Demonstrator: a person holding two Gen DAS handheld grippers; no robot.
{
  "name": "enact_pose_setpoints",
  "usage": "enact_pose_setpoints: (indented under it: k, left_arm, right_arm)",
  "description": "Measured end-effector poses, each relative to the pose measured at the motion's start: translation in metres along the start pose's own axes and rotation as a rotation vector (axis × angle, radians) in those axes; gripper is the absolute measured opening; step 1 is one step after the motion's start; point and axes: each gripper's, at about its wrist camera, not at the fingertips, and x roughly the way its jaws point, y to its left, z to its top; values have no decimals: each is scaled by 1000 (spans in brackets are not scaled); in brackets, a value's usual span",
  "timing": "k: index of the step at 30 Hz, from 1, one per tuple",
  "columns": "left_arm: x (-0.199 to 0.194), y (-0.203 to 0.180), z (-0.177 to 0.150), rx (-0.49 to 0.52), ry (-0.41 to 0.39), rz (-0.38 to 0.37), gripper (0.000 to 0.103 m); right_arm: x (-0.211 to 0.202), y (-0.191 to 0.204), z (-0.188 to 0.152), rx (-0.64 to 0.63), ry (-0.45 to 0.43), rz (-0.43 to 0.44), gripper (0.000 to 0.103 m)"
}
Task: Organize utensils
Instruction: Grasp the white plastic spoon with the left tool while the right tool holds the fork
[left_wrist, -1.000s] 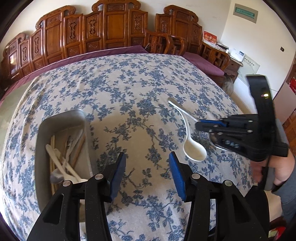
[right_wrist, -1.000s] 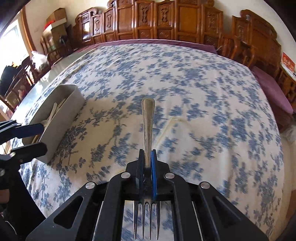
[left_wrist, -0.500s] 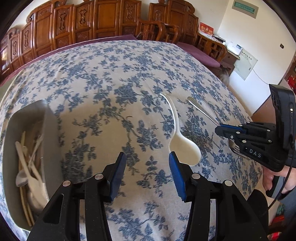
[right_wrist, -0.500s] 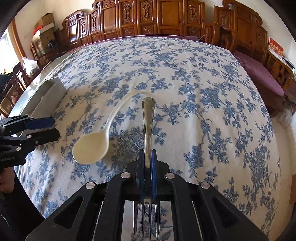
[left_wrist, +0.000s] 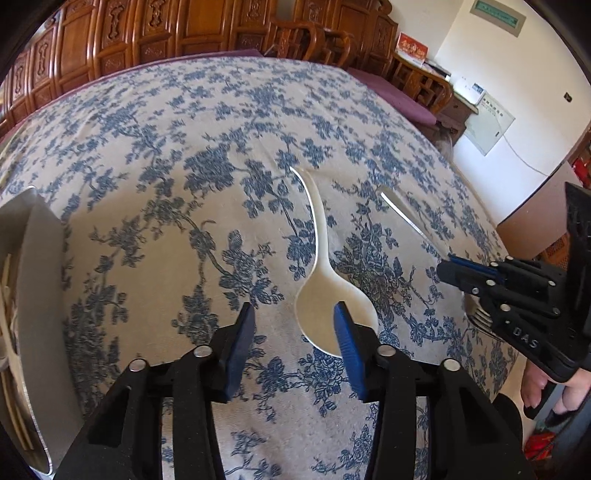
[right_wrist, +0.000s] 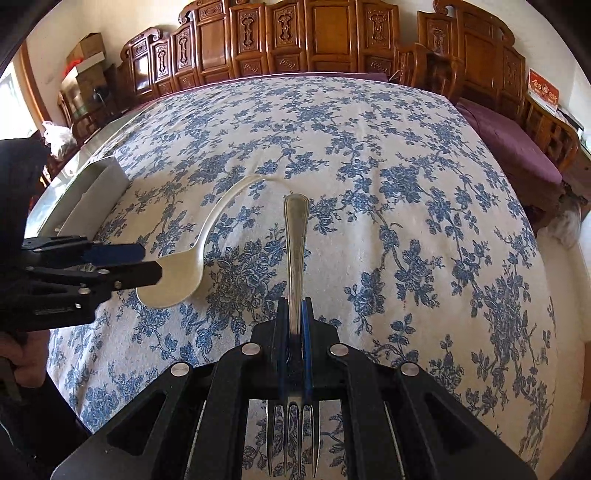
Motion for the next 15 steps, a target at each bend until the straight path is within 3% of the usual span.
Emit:
enact_pose_setpoints:
  k: [4,6,8,15]
  left_arm:
    - [7,1,-2,-13,29,5,26]
    - [8,4,-3,-28,41,3,11]
    - [4,4,-4,-28,30,3,4]
    - [-17,2,-4,14,-7,45,1]
  right_arm:
    - [-1,1,-3,2,0,0,8]
    - [-3,2,-4,1,0,0,8]
    - [-5,4,-4,1,-2,0,8]
    - [-15,12,-4,-6,-15,-1,8]
